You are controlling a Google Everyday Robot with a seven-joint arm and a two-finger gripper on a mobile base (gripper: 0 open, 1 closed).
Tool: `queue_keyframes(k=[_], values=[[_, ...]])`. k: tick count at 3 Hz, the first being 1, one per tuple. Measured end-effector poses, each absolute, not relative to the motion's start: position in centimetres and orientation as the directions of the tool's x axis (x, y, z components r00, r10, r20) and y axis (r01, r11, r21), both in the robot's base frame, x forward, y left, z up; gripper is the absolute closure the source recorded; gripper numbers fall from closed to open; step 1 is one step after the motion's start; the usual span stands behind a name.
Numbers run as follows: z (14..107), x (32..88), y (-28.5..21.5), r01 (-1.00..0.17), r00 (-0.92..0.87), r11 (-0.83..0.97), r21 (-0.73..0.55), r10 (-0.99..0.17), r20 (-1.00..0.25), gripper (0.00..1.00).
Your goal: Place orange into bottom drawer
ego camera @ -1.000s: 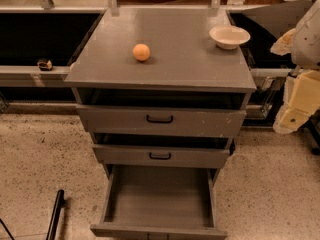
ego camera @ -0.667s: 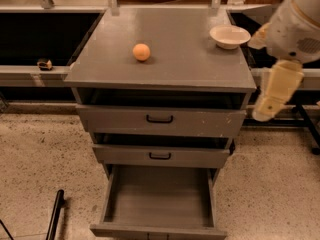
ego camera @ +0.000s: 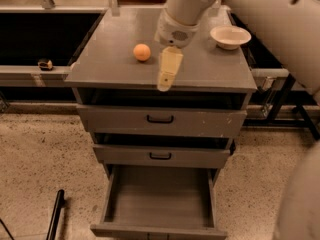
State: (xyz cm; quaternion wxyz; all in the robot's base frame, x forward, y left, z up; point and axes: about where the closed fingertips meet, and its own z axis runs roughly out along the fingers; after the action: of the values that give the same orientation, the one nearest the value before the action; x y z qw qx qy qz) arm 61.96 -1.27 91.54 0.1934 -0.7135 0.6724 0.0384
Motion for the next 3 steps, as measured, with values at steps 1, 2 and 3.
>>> queue_keyframes(k=[1, 2, 3], values=[[90.8, 61.9, -1.0, -0.977, 0.094, -0.027, -0.212, -0.946, -0.311, 0.00], [91.0, 62.7, -0.6, -0.971, 0.082, -0.007, -0.239, -0.948, -0.307, 0.00], [92.3, 66.1, -0.2, -0.939, 0.100, 0.033, -0.342, -0.926, -0.364, 0.00]])
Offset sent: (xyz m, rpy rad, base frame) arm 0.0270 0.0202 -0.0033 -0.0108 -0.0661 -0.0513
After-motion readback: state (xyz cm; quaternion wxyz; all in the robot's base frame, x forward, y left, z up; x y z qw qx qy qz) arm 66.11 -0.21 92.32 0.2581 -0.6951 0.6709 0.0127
